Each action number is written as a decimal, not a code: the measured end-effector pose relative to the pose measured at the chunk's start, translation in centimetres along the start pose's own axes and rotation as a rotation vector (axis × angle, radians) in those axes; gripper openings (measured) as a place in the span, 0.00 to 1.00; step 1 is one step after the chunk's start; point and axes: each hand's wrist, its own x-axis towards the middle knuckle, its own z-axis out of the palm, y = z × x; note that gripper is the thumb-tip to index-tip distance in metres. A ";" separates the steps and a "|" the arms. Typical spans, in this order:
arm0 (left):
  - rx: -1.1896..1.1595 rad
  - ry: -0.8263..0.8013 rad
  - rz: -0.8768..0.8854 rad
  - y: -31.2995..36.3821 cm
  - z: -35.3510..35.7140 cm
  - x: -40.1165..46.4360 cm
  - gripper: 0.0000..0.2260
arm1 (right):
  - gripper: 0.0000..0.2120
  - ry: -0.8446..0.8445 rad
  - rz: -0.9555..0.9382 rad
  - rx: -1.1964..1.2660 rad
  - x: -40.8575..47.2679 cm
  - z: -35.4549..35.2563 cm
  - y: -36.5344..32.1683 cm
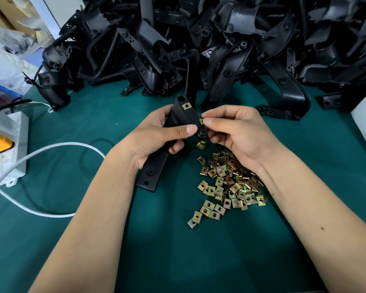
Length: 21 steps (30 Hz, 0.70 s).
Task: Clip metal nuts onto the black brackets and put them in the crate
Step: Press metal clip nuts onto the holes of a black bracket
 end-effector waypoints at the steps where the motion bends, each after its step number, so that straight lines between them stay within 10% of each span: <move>1: 0.008 0.002 -0.001 0.0 0.0 0.0 0.15 | 0.06 -0.010 0.007 -0.002 0.0 0.0 0.0; 21: 0.093 0.049 0.021 -0.3 0.6 0.0 0.22 | 0.07 0.078 -0.041 -0.092 -0.2 0.5 0.0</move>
